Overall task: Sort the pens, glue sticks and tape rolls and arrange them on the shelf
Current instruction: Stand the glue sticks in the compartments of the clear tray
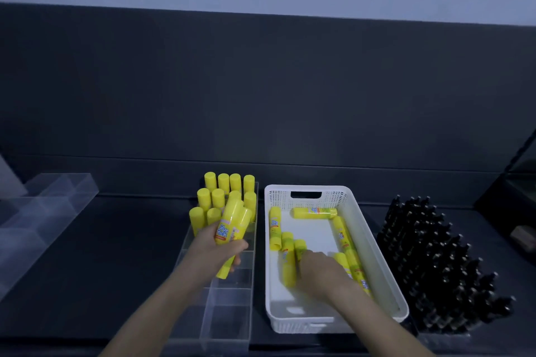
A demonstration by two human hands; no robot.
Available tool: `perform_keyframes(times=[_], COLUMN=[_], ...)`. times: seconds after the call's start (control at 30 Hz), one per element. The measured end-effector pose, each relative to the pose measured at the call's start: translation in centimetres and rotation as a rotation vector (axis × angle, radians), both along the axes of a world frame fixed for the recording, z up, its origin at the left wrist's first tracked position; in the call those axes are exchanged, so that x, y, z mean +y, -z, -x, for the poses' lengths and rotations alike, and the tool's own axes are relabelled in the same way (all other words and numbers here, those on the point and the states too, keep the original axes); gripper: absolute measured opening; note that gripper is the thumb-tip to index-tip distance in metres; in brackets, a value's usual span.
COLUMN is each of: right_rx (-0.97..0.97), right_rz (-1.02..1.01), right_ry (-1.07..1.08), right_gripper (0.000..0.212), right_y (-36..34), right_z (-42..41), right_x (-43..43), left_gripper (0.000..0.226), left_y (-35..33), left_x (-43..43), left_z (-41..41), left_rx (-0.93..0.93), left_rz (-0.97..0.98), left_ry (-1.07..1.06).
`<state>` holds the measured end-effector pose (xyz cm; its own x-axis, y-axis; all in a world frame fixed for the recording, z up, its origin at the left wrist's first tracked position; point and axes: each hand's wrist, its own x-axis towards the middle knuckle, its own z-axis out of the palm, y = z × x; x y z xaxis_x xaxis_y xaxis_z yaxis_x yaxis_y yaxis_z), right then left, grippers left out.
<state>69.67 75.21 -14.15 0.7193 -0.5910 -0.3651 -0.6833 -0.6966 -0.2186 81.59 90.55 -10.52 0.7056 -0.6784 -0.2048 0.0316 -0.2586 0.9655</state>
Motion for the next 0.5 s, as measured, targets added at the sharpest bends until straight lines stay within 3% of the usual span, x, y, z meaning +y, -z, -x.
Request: perform_keyframes(times=[0.07, 0.13, 0.2, 0.27, 0.33, 0.5], right_rx=[-0.026, -0.133, -0.381, -0.681, -0.850, -0.773], right_rz=[-0.009, -0.055, -0.095, -0.083, -0.047, -0.007], right_ry=[0.041, 0.126, 0.236, 0.281, 0.207, 0.025], right_gripper=[0.031, 0.021, 0.013, 0.017, 0.019, 0.026], right_y=[-0.1, -0.8, -2.1, -4.1, -5.9, -5.9], right_z=[-0.2, -0.3, 0.1, 0.7, 0.5, -4.2], right_x=[-0.1, -0.8, -1.6, -1.5, -0.5, 2.1], left_gripper=[0.039, 0.022, 0.010, 0.012, 0.021, 0.010], left_y=[0.1, 0.2, 0.3, 0.4, 0.3, 0.4], left_x=[1.1, 2.2, 3.3, 4.4, 5.1, 6.3], left_z=[-0.4, -0.9, -1.7, -2.4, -2.9, -2.9], left_rx=[0.031, 0.049, 0.059, 0.055, 0.057, 0.076], left_rz=[0.030, 0.068, 0.097, 0.120, 0.130, 0.086], left_ry=[-0.015, -0.050, -0.080, -0.101, -0.113, -0.121])
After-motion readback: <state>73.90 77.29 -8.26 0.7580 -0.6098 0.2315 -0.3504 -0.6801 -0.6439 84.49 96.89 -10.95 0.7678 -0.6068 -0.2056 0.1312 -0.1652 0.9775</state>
